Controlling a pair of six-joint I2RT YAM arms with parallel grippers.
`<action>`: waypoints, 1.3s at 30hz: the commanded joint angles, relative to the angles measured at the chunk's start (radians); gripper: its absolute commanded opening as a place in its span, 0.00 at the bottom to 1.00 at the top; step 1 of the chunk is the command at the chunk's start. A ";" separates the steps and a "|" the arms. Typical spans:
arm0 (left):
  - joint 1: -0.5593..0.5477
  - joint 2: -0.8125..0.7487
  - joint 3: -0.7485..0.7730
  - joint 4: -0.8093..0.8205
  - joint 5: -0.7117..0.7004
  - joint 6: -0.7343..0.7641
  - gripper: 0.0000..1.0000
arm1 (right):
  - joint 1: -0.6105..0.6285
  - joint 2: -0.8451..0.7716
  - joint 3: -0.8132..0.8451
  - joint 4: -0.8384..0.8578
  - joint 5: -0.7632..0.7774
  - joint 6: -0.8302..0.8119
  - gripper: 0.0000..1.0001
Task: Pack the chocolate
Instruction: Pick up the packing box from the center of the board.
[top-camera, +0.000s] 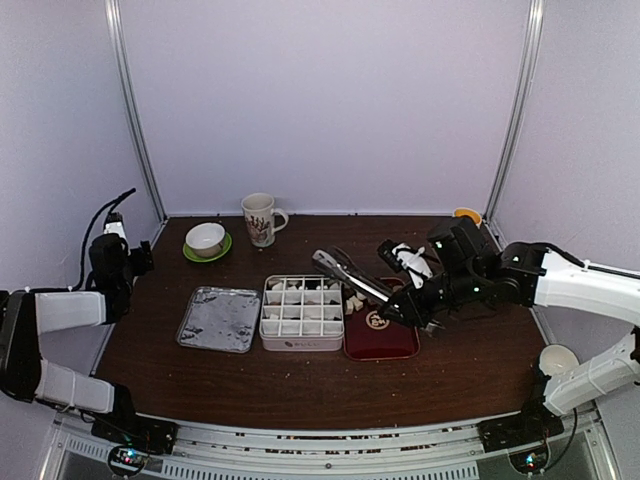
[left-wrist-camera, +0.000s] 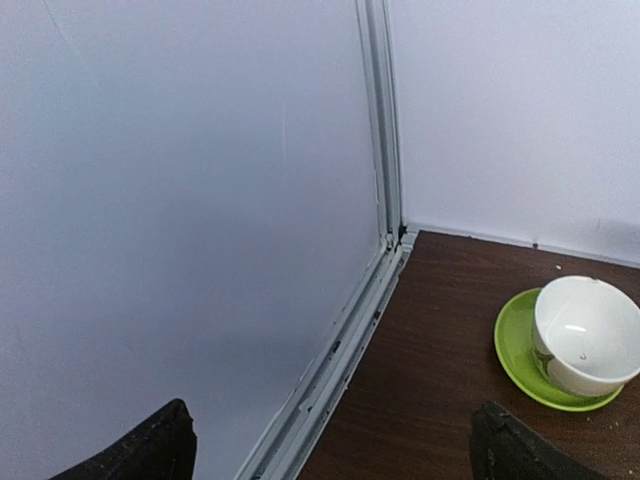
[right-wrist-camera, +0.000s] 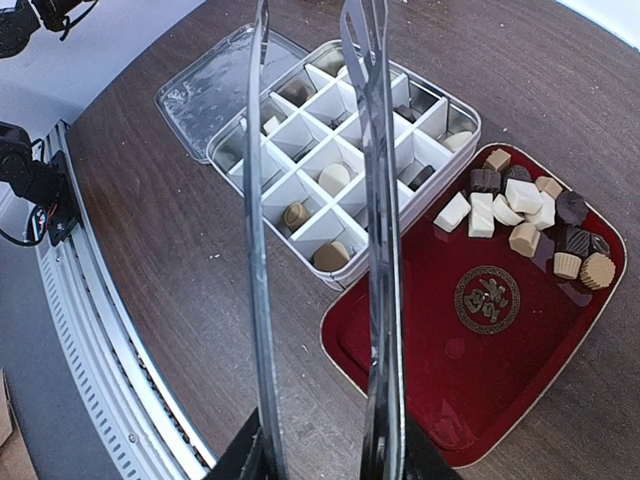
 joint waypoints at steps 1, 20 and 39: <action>0.037 0.022 0.026 0.165 0.044 0.065 0.98 | -0.012 0.004 0.025 0.006 -0.016 0.012 0.36; 0.042 -0.016 0.004 0.080 0.247 0.081 0.98 | -0.046 0.123 0.154 -0.052 -0.094 -0.022 0.36; 0.040 0.178 -0.163 0.494 0.293 0.096 0.98 | -0.055 0.052 0.089 -0.074 -0.082 -0.019 0.35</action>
